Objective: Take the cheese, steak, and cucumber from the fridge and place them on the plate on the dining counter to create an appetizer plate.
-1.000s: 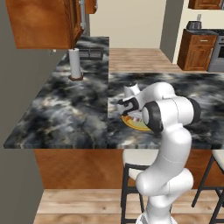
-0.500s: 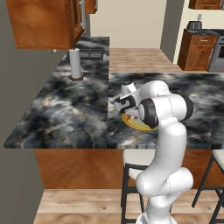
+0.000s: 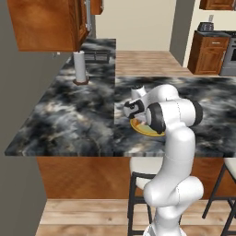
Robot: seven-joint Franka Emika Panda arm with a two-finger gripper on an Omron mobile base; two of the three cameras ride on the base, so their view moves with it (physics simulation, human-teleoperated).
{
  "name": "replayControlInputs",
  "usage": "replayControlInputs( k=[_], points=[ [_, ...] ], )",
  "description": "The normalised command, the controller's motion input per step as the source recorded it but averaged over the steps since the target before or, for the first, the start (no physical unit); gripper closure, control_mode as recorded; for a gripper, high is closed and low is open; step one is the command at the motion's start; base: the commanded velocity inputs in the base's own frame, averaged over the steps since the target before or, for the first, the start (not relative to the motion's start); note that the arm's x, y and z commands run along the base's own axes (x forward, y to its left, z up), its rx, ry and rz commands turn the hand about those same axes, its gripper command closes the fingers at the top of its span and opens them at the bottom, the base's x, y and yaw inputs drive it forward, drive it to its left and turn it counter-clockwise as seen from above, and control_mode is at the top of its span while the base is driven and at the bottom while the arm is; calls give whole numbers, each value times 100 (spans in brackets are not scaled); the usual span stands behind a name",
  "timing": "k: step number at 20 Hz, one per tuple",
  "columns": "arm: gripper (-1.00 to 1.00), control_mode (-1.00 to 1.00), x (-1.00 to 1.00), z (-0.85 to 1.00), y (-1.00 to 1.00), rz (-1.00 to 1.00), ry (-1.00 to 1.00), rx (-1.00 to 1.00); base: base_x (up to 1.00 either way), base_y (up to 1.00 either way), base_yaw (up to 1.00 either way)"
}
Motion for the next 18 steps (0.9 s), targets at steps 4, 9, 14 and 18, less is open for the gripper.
replayControlInputs(
  k=[4,9,14,18],
  points=[
    [-100,-100,0,-30,-49,-7,0,0,0,0,0],
    [-100,-100,-11,-5,-40,-7,0,0,0,0,0],
    [-100,-100,-41,11,-9,-3,0,1,0,0,0],
    [-100,-100,-71,48,1,0,-4,0,0,0,0]
  ],
)
